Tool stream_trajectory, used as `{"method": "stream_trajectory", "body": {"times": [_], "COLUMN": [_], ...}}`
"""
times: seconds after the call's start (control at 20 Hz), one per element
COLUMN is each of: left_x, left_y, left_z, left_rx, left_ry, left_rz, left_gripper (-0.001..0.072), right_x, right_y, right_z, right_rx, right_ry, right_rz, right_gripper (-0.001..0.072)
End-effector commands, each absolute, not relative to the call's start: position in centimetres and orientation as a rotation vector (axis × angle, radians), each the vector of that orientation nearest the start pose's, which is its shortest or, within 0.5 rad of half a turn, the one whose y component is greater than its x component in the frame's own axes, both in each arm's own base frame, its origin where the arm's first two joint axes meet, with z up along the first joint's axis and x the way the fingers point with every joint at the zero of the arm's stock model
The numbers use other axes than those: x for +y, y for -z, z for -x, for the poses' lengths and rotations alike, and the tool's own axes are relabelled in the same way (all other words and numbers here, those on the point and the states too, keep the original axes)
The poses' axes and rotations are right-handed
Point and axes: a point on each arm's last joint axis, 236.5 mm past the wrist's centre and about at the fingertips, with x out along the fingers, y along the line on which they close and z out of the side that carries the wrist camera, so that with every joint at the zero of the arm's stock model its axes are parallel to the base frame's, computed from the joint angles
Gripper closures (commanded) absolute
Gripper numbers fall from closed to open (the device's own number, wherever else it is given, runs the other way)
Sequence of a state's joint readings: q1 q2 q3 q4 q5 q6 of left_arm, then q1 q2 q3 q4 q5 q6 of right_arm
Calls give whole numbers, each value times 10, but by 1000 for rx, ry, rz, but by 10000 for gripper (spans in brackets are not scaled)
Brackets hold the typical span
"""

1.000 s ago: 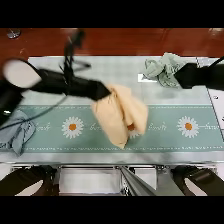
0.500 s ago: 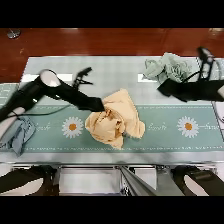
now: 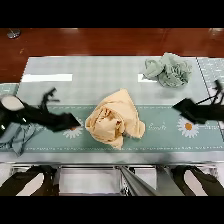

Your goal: Fold the shirts.

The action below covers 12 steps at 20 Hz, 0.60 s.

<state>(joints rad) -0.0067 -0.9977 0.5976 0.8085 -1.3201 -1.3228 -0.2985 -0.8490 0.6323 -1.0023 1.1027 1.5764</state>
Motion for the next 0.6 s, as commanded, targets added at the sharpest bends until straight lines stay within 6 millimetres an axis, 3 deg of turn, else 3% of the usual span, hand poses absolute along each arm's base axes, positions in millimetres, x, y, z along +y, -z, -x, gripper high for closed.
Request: {"method": "stream_trajectory", "body": {"times": [0.0, 0.25, 0.55], "left_x": [-208, -276, -301], "left_y": [47, 67, 89], "left_z": [-151, -148, -164], "left_rx": [1613, 1545, 1488], "left_ry": [672, 677, 581], "left_rz": [653, 642, 725], "left_gripper": [8, 8, 8], "right_x": [76, 111, 120], "right_y": [39, 35, 36], "right_z": [-262, -262, -253], "right_rx": [1224, 1215, 1253], "right_ry": [-109, -211, -244], "right_rz": [-759, -688, -683], "right_gripper": [92, 92, 92]}}
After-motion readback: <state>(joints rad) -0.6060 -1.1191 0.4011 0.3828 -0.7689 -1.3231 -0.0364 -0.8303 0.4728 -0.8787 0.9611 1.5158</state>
